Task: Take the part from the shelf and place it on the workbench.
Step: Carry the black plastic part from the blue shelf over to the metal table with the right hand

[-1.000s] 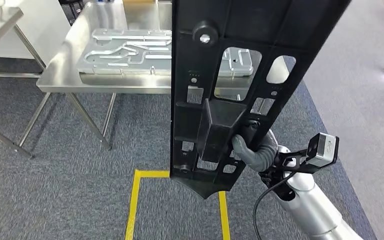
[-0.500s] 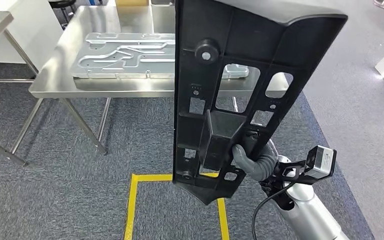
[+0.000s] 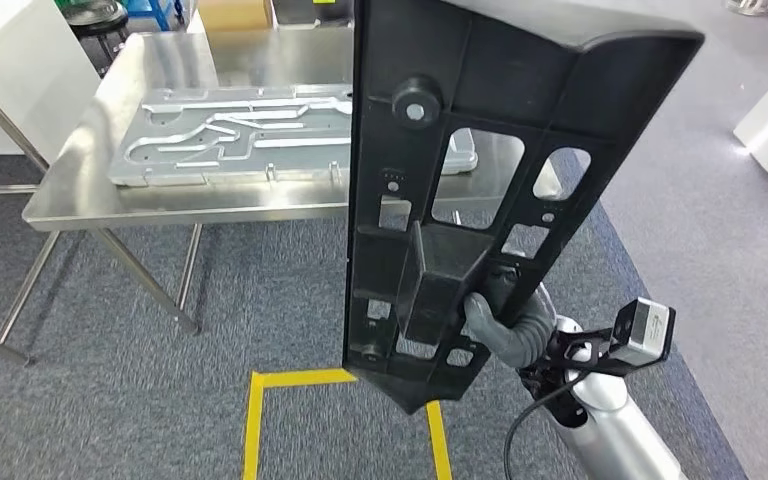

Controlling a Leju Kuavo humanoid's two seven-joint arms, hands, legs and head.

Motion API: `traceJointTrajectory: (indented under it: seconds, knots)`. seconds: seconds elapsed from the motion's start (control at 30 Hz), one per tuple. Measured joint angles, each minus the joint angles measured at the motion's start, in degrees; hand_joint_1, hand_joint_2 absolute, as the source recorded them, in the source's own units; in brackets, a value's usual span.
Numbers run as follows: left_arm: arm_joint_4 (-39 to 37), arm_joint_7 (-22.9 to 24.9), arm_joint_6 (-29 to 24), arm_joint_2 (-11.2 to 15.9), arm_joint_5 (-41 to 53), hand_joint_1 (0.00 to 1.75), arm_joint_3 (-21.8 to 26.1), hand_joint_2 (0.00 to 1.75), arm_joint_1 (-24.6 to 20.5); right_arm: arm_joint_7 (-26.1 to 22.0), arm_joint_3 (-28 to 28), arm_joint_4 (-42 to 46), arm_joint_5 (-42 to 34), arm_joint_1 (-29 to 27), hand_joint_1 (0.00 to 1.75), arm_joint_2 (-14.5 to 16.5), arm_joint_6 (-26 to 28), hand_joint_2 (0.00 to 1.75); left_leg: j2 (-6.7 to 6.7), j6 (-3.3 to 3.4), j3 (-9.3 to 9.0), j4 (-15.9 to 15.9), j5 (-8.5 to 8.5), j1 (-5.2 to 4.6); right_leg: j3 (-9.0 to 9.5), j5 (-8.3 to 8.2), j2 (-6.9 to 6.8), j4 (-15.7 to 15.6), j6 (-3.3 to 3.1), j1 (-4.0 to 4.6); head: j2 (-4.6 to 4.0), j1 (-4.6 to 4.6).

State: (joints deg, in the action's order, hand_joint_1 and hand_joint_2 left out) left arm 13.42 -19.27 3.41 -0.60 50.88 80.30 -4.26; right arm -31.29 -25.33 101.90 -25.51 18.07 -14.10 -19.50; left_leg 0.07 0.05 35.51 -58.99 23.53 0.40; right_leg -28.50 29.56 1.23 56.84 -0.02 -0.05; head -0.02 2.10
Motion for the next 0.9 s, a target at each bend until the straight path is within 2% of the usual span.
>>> traceJointTrajectory:
  seconds: [0.07,0.13,0.17,0.2,0.27,0.3,0.33,0.37,0.43,0.47,0.5,0.53,0.6,0.63,0.67,0.7,0.77,0.8,0.83,0.87,0.9]
  knots:
    - [0.0,-0.1,0.0,0.0,0.0,0.0,0.0,1.75,-0.1,0.1,0.3,0.0,-0.1,0.0,1.75,0.0,0.0,1.75,-0.09,0.6,-0.49,0.6,0.78,-0.05,0.2,0.06,0.13,0.2,0.61,-0.02,0.0,0.01]
    - [0.0,-0.1,0.0,0.0,0.0,0.0,0.0,1.75,-0.1,-0.2,0.7,0.0,-0.2,0.0,1.75,-0.1,0.0,1.75,-0.12,1.26,-1.48,1.2,1.25,0.14,-0.56,0.04,-0.13,2.4,1.17,-0.1,0.0,0.0]
    - [0.0,-0.1,0.0,0.0,0.0,0.0,0.0,1.75,-0.1,-0.5,0.9,0.0,-0.2,0.0,1.75,-0.1,0.0,1.75,-0.13,1.51,-2.09,1.4,1.54,0.23,-1.97,0.41,-0.32,4.8,1.48,-0.19,0.0,0.0]
    - [0.0,-0.1,0.1,0.0,0.1,0.0,0.0,1.75,-0.1,-0.8,1.0,0.0,-0.1,0.0,1.75,-0.2,0.1,1.75,-0.12,1.7,-2.63,1.5,1.9,0.25,-4.14,1.16,-0.52,8.2,1.8,-0.3,0.0,-0.01]
    - [0.0,-0.1,0.1,0.0,0.1,0.0,0.0,1.75,-0.1,-1.4,1.1,0.0,0.3,-0.6,1.75,-0.2,0.0,1.75,-0.11,1.85,-3.64,1.6,2.8,0.24,-9.37,3.54,-0.67,14.8,2.33,-0.45,0.0,-0.01]
    - [0.0,-0.1,0.1,0.0,0.2,0.0,0.0,1.75,-0.1,-1.7,1.1,0.0,0.7,-1.1,1.75,-0.2,0.0,1.75,-0.12,1.83,-4.27,1.6,3.34,0.24,-11.34,4.28,-0.71,16.5,2.46,-0.53,0.0,-0.01]
    - [0.0,-0.1,0.1,0.0,0.2,0.0,0.0,1.75,-0.1,-2.0,1.2,0.0,1.1,-1.6,1.75,-0.3,0.0,1.75,-0.14,1.77,-5.05,1.6,3.95,0.25,-12.42,4.09,-0.78,16.3,2.52,-0.61,0.0,-0.01]
    - [0.0,-0.1,0.1,0.0,0.2,0.0,0.0,1.75,0.0,-2.2,1.3,0.0,1.5,-2.1,1.75,-0.3,0.0,1.75,-0.16,1.67,-5.95,1.6,4.62,0.26,-12.53,2.71,-0.89,14.2,2.47,-0.68,0.0,-0.01]
    - [0.0,-0.2,0.2,0.0,0.3,0.0,0.0,1.75,0.0,-2.6,1.6,0.1,2.2,-2.9,1.75,-0.3,-0.1,1.75,-0.14,1.29,-7.8,1.5,6.11,0.21,-11.17,-3.29,-1.32,6.9,1.99,-0.64,0.0,-0.01]
    - [0.0,-0.2,0.2,-0.1,0.3,0.0,0.0,1.75,-0.1,-2.7,1.7,0.1,2.3,-3.1,1.75,-0.3,-0.1,1.75,-0.13,1.0,-8.41,1.6,6.79,0.14,-10.51,-5.58,-1.55,4.1,1.57,-0.49,0.0,-0.03]
    - [0.0,-0.2,0.2,0.0,0.4,0.0,0.0,1.75,-0.2,-2.8,1.9,0.2,2.4,-3.2,1.75,-0.3,-0.1,1.75,-0.08,0.64,-8.94,1.8,7.39,0.07,-10.06,-7.13,-1.68,2.4,1.11,-0.31,0.0,-0.03]
    - [0.0,-0.2,0.2,0.0,0.4,0.0,0.0,1.75,-0.2,-2.8,2.0,0.3,2.5,-3.4,1.75,-0.3,-0.1,1.75,-0.04,0.24,-9.41,1.7,7.58,0.01,-9.82,-7.44,-1.64,1.7,0.65,-0.18,0.0,-0.03]
    - [0.0,-0.3,0.2,0.0,0.5,0.0,0.0,1.75,-0.3,-2.8,2.1,0.6,2.6,-3.6,1.75,-0.3,-0.1,1.75,0.05,-0.52,-9.93,0.9,7.28,0.04,-8.59,-6.79,-1.27,1.3,-0.23,-0.16,0.0,-0.02]
    - [0.0,-0.3,0.2,0.0,0.6,0.0,0.0,1.75,-0.4,-2.8,2.1,0.7,2.6,-3.7,1.75,-0.3,-0.1,1.75,0.05,-0.78,-9.41,-1.0,6.94,0.11,-7.79,-6.44,-1.12,1.0,-0.67,-0.21,0.0,-0.02]
    - [0.0,-0.3,0.2,0.0,0.6,0.0,0.0,1.75,-0.5,-2.9,2.1,0.8,2.6,-3.7,1.75,-0.3,-0.1,1.75,0.04,-0.96,-8.09,-3.6,7.1,0.19,-6.99,-5.97,-1.05,0.9,-1.06,-0.21,0.0,-0.02]
    - [0.0,-0.3,0.2,0.0,0.6,0.0,0.0,1.75,-0.5,-2.9,2.2,0.9,2.6,-3.7,1.75,-0.2,-0.1,1.75,0.02,-1.11,-5.96,-7.0,7.91,0.28,-6.36,-5.43,-0.99,0.8,-1.35,-0.19,0.0,-0.02]
    - [0.0,-0.3,0.2,0.0,0.5,0.0,0.0,1.75,-0.5,-2.9,2.2,0.9,2.5,-3.9,1.75,-0.3,-0.1,1.75,0.01,-1.45,-1.07,-13.2,11.29,0.31,-5.15,-4.21,-0.82,0.8,-1.64,-0.02,0.0,-0.01]
    - [0.0,-0.3,0.2,0.0,0.6,0.0,0.0,1.75,-0.4,-2.9,2.2,0.9,2.6,-4.0,1.75,-0.3,-0.1,1.75,0.01,-1.51,0.82,-14.7,12.96,0.31,-4.39,-3.53,-0.68,0.8,-1.7,0.07,0.0,-0.01]
    - [0.0,-0.3,0.2,0.0,0.6,0.0,0.0,1.75,-0.3,-2.9,2.2,0.9,2.6,-4.1,1.75,-0.3,-0.1,1.75,0.0,-1.46,2.0,-14.6,13.69,0.3,-3.47,-2.79,-0.56,0.8,-1.71,0.18,0.0,-0.01]
    - [0.0,-0.3,0.2,0.0,0.6,0.0,0.0,1.75,-0.2,-2.9,2.2,0.9,2.6,-4.2,1.75,-0.3,-0.1,1.75,0.0,-1.28,2.42,-12.8,13.07,0.27,-2.42,-2.02,-0.46,0.8,-1.69,0.29,0.0,-0.01]
    - [0.0,-0.3,0.2,0.0,0.6,0.0,0.0,1.75,-0.1,-2.9,2.2,0.9,2.6,-4.2,1.75,-0.3,-0.1,1.75,0.0,-0.96,2.26,-9.6,10.82,0.22,-1.34,-1.2,-0.43,0.8,-1.66,0.39,0.0,-0.01]
